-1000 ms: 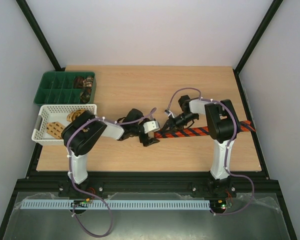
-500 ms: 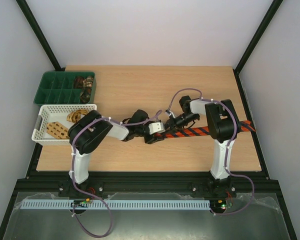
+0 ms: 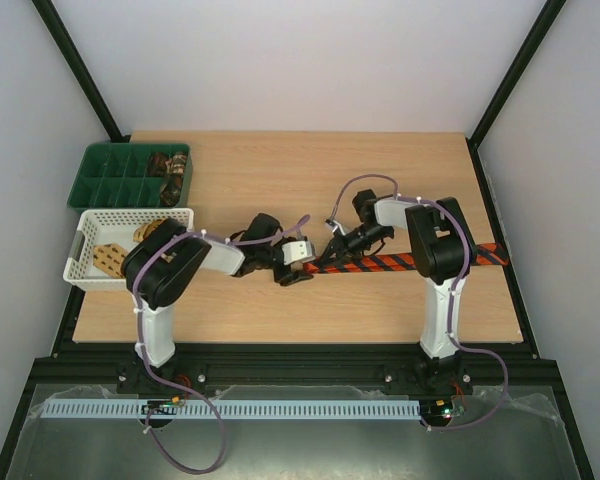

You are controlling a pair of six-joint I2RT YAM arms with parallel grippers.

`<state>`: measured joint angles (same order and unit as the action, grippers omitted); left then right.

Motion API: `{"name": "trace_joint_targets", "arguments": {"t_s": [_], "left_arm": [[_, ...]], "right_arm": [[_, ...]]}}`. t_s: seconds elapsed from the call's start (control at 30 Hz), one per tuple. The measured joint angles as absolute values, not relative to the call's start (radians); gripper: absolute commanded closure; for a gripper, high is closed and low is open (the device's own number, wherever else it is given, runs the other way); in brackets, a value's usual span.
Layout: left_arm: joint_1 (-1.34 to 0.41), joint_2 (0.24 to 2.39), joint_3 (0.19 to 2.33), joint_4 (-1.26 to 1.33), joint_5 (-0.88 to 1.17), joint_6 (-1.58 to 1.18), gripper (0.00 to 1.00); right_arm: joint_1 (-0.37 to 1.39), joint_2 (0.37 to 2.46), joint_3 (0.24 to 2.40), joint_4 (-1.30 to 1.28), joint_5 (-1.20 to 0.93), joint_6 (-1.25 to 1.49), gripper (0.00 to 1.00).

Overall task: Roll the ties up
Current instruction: Roll the tie at the center of the board.

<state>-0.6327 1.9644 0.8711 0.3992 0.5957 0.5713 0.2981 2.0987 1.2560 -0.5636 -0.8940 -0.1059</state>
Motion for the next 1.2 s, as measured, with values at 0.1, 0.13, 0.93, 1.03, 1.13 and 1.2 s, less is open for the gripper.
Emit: {"name": "trace_joint_targets", "arguments": {"t_s": [0.1, 0.13, 0.93, 1.03, 1.13, 1.2], "left_arm": [[-0.620, 1.928, 0.831, 0.390, 0.603, 0.556, 0.01], [-0.614, 1.911, 0.816, 0.380, 0.601, 0.541, 0.01], [-0.535, 1.766, 0.736, 0.486, 0.709, 0.247, 0.01], [-0.560, 1.815, 0.710, 0.544, 0.701, 0.290, 0.01], [-0.574, 1.859, 0.689, 0.596, 0.695, 0.326, 0.03], [-0.583, 1.882, 0.683, 0.620, 0.687, 0.343, 0.08]], "right_arm": [[0.295, 2.107, 1.258, -0.564, -0.901, -0.113, 0.99], [0.295, 2.110, 1.259, -0.564, -0.905, -0.116, 0.99], [0.303, 2.207, 1.331, -0.633, -1.002, -0.160, 0.99], [0.318, 2.217, 1.333, -0.638, -1.019, -0.169, 0.99], [0.334, 2.226, 1.332, -0.643, -1.036, -0.172, 0.99], [0.336, 2.229, 1.333, -0.646, -1.042, -0.172, 0.99]]}}
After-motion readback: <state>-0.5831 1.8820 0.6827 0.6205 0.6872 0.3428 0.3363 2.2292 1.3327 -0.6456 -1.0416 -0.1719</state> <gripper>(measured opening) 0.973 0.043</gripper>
